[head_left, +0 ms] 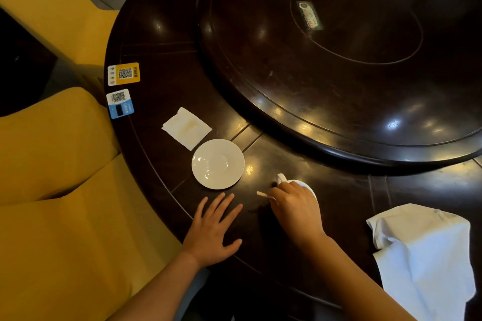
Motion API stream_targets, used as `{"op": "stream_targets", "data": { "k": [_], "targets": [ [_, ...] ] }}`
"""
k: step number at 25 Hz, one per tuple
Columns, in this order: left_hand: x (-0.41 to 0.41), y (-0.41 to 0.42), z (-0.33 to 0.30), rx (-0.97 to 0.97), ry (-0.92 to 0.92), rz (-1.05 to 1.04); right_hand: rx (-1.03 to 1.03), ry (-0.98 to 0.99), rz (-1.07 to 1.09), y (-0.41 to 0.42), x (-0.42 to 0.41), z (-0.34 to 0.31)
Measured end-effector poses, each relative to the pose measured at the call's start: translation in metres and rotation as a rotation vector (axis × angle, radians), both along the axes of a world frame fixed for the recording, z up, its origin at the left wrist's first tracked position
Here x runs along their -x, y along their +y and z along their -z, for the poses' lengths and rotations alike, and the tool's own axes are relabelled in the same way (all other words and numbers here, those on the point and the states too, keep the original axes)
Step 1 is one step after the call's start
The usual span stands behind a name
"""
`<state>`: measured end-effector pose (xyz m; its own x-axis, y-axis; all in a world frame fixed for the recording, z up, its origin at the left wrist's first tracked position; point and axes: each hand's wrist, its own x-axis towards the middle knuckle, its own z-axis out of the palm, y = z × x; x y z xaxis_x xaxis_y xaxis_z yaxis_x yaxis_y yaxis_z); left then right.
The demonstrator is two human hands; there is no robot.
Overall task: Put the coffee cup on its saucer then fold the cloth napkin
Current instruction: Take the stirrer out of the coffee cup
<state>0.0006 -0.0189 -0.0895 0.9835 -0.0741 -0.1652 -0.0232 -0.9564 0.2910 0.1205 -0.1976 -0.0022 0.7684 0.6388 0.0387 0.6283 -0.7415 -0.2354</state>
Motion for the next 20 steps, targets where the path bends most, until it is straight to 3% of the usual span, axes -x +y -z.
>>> {"op": "stream_targets", "data": {
  "k": [5,13,16,20],
  "targets": [
    [-0.002,-0.001,0.000,-0.017,0.014,0.001,-0.253,0.073,0.083,-0.009,-0.012,-0.023],
    [-0.003,0.000,0.002,-0.011,0.015,0.000,-0.650,0.504,0.449,-0.020,-0.052,-0.045],
    [-0.003,0.000,0.002,-0.006,0.004,0.003,-0.731,0.560,0.362,0.009,-0.070,-0.060],
    [-0.003,0.001,0.003,0.003,-0.011,0.000,-0.640,0.530,0.089,0.081,-0.093,-0.062]
  ]
}}
